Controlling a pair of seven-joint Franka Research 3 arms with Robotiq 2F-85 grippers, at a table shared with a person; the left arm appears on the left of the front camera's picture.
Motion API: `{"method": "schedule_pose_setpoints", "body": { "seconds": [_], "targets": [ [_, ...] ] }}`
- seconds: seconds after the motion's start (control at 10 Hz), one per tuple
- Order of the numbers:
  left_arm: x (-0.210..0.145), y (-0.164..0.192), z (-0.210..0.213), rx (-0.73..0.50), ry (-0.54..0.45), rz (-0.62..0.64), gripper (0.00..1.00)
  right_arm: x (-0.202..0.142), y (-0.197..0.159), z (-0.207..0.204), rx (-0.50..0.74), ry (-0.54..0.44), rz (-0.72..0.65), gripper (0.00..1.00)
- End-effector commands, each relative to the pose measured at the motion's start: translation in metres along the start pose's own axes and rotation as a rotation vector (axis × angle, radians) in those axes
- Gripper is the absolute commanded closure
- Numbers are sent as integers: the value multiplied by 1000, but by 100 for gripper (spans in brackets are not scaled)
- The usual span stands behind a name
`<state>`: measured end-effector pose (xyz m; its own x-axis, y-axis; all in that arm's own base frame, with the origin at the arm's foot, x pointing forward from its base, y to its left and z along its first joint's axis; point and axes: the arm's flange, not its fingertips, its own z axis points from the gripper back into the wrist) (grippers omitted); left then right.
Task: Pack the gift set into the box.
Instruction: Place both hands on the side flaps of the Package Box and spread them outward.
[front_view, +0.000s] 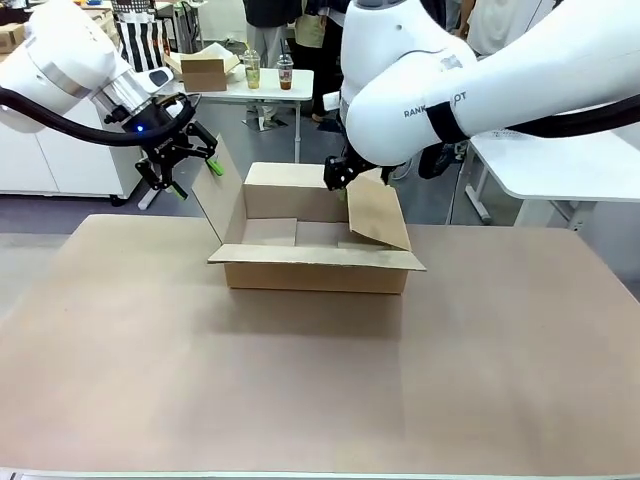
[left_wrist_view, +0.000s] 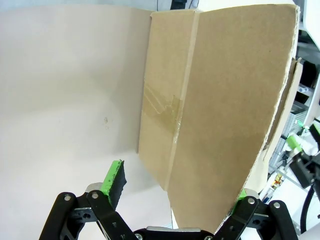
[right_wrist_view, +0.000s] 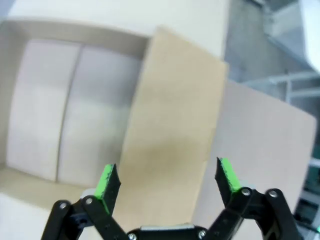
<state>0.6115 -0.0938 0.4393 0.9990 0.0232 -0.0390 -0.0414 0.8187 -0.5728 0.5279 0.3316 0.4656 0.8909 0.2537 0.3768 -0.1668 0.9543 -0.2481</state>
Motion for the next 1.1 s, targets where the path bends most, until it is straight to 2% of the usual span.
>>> {"method": "schedule_pose_setpoints", "body": {
  "seconds": [0.0,0.4,0.7,1.0],
  "targets": [
    [-1,0,2,21,-6,14,0,11,31,1,-171,28,-104,0],
    [-1,0,2,21,-6,14,0,34,41,-17,-118,116,-115,0],
    [-1,0,2,21,-6,14,0,40,61,-45,-220,149,-39,0],
    [-1,0,2,21,-6,14,0,38,58,-55,-323,151,0,0]
  ]
}}
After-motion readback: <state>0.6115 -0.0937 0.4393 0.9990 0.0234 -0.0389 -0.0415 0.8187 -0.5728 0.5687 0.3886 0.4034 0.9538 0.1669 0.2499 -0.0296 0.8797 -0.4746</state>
